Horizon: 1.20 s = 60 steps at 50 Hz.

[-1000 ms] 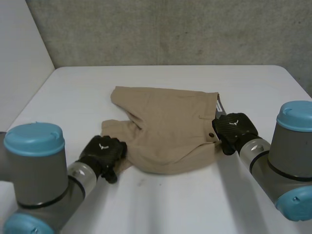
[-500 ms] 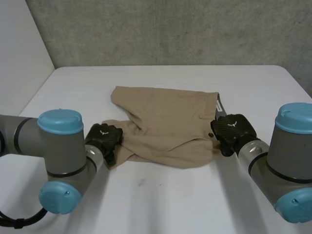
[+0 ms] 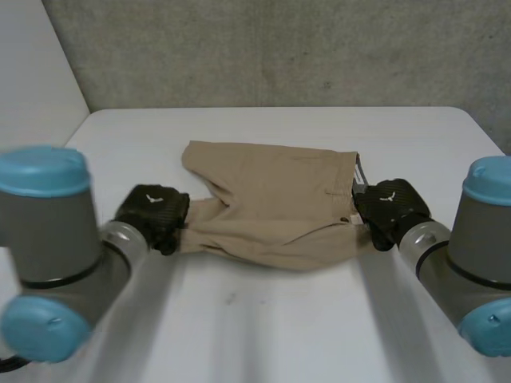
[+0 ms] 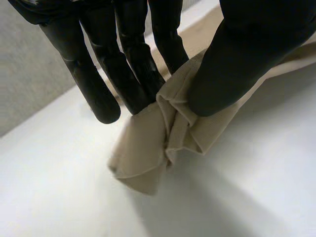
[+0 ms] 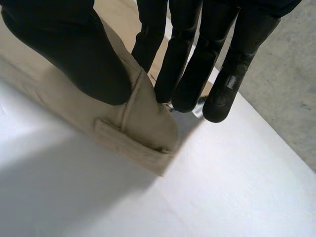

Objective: Fold the shorts.

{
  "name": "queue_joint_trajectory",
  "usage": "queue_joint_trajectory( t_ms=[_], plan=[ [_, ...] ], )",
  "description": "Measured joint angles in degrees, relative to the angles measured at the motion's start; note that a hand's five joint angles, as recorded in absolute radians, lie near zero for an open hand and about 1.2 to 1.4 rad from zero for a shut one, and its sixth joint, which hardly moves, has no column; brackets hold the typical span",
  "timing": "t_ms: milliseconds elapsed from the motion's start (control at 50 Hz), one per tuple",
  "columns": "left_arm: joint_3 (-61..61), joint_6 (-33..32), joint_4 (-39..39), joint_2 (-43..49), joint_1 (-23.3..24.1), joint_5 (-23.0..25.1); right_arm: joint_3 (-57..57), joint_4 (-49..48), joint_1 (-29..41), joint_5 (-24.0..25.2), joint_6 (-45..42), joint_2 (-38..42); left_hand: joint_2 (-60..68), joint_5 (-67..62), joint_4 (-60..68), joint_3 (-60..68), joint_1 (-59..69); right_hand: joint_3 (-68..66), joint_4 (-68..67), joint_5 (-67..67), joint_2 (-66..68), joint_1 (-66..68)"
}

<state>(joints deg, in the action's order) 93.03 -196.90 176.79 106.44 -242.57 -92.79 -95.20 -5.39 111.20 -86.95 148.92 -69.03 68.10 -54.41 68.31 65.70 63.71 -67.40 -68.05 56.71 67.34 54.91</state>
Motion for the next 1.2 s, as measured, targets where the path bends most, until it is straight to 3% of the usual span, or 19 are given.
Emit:
queue_joint_trajectory(
  t_ms=[120, 240, 340, 440, 620, 660, 740, 820, 900, 940, 960, 980, 1020, 1080, 1200],
  plan=[
    [2.47, 0.78, -4.60, -8.63, -3.18, 4.49, 0.42, 3.30, -2.32, -0.17, -4.78, -1.50, 0.01, 0.00, 0.03, 1.82, 0.00, 0.00, 0.00, 0.00, 0.00, 0.00],
    [3.56, 6.46, -11.03, -15.52, -14.86, 17.70, 0.82, 6.42, -3.55, -0.53, -7.78, -2.40, 0.39, -1.63, 0.06, 2.29, 0.32, 0.00, 0.00, 0.01, 0.00, 0.00],
    [4.22, 11.12, -13.82, -15.78, -21.12, 26.74, 0.55, 6.85, -3.13, -0.57, -7.84, -2.41, 0.47, -3.03, 0.07, 2.29, 1.44, 0.00, -0.01, 0.05, 0.00, 0.16],
    [5.80, 12.32, -14.68, -15.79, -22.38, 29.63, 0.26, 8.00, -2.89, -0.53, -7.61, -3.27, 0.48, -3.04, 0.07, 2.29, 1.44, 0.00, -0.01, 0.03, 0.00, 0.16],
    [7.49, 11.94, -14.52, -17.39, -21.19, 29.62, -0.11, 13.35, -3.24, 0.03, -7.49, -8.69, 0.48, -3.03, 0.07, 2.29, 1.45, 0.00, -0.01, 0.05, 0.00, 0.16],
    [8.49, 11.80, -14.14, -18.20, -20.38, 29.48, -0.38, 14.61, -3.33, 0.28, -7.23, -10.02, -1.46, -1.97, -1.89, 0.77, 0.49, 0.00, 0.00, 0.03, 0.00, 0.16],
    [11.89, 11.74, -11.50, -18.43, -17.45, 29.02, -0.97, 14.35, -3.24, 0.37, -6.29, -10.46, -21.18, 17.35, -21.42, -18.64, -18.60, 0.00, 0.00, 0.05, 0.00, 0.16],
    [14.84, 11.75, -7.71, -17.16, -13.02, 27.18, -1.24, 13.24, -3.04, 0.34, -5.18, -9.90, -26.86, 22.88, -26.92, -24.00, -22.65, 0.00, -0.01, 0.05, 0.00, 0.16],
    [16.68, 11.77, -2.86, -13.46, -5.46, 20.23, -1.21, 11.67, -2.84, 0.31, -3.64, -8.15, -32.47, 28.73, -32.59, -29.76, -27.91, 0.00, -0.01, 0.05, 0.00, 0.16],
    [16.83, 11.76, -0.86, -11.34, -1.00, 14.48, -1.20, 11.13, -2.83, 0.28, -3.24, -7.56, -36.33, 32.92, -36.68, -33.83, -31.95, 0.00, -0.01, 0.03, 0.00, 0.16],
    [16.83, 11.76, -0.86, -11.34, -1.00, 14.48, -1.20, 11.13, -2.83, 0.28, -3.24, -7.56, -36.33, 32.92, -36.68, -33.83, -31.95, 0.00, -0.01, 0.03, 0.00, 0.16],
    [16.68, 11.74, 0.67, -9.64, 3.01, 8.53, -1.24, 10.52, -2.85, 0.25, -2.86, -7.25, -37.19, 33.90, -37.67, -34.64, -32.76, 0.00, 0.00, 0.05, 0.00, 0.16],
    [16.53, 11.73, 1.67, -8.55, 5.72, 4.26, -1.31, 10.03, -2.88, 0.21, -2.54, -7.13, -37.19, 33.90, -37.67, -34.64, -32.76, 0.00, -0.01, 0.05, 0.00, 0.16],
    [16.47, 11.73, 2.80, -7.14, 8.94, -0.53, -1.59, 8.54, -2.97, 0.03, -1.22, -7.00, -37.36, 34.05, -37.95, -34.77, -32.85, 0.00, 0.00, 0.05, 0.00, 0.16],
    [16.57, 11.74, 3.66, -5.18, 12.84, -3.58, -2.01, 6.88, -2.89, -0.21, 1.46, -6.51, -35.00, 31.14, -35.09, -32.75, -30.41, 0.00, 0.00, 0.05, 0.00, 0.16]
  ],
)
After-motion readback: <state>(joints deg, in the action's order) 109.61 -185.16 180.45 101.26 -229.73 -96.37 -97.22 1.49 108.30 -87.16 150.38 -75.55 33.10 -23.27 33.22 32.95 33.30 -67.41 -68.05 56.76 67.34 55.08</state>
